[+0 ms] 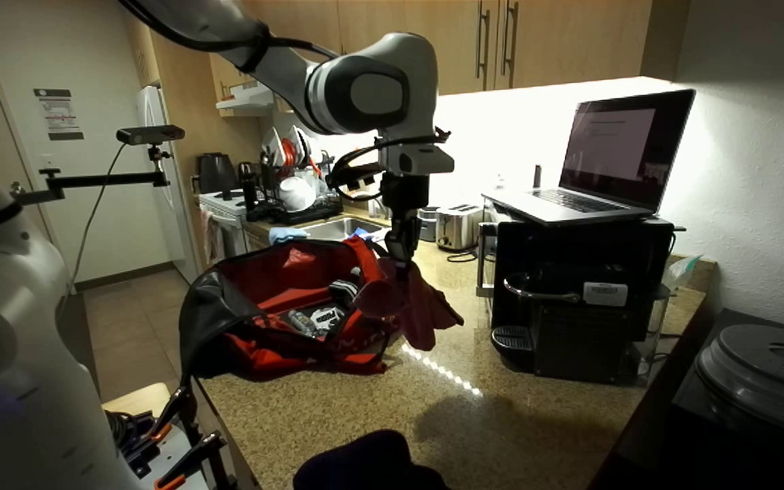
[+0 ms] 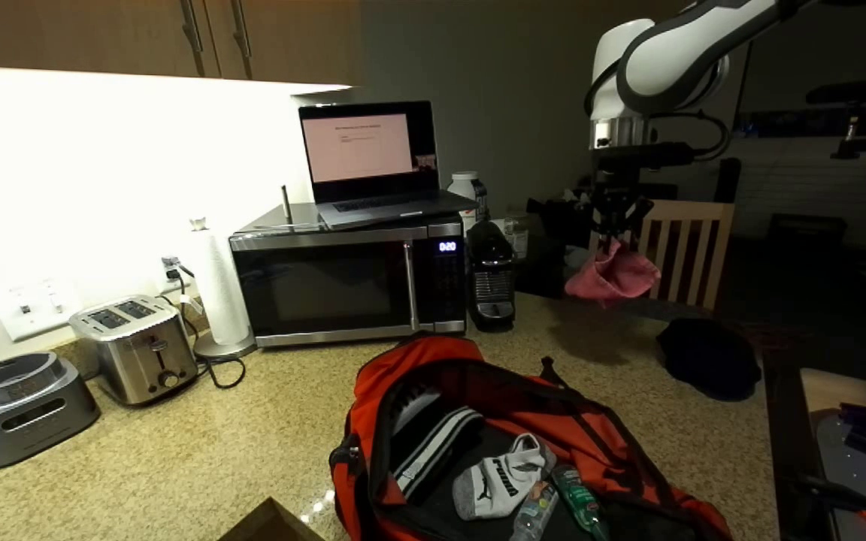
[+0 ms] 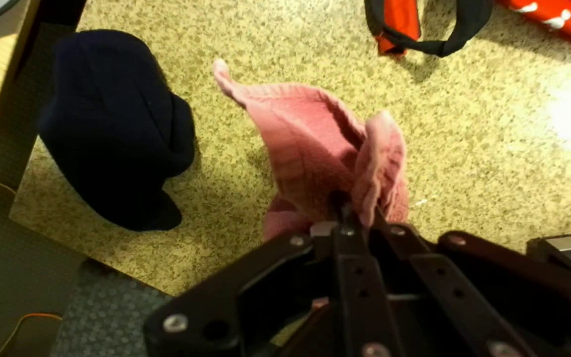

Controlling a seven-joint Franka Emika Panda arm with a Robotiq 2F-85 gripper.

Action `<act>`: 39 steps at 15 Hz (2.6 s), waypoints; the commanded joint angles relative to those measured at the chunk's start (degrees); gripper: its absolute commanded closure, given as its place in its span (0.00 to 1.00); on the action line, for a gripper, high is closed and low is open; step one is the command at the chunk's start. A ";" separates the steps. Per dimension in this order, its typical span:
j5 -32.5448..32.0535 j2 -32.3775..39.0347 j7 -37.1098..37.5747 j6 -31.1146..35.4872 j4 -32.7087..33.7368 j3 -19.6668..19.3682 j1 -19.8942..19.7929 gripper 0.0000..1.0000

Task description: Remove the towel from the bag

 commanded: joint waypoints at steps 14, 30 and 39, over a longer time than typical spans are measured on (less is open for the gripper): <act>-2.05 -3.64 -9.26 1.92 -5.00 -2.94 -1.25 0.97; -4.80 -9.69 -28.25 -1.31 -10.49 -5.44 -5.53 0.96; -8.51 -10.05 -32.07 -3.91 -10.79 -5.92 -6.06 0.96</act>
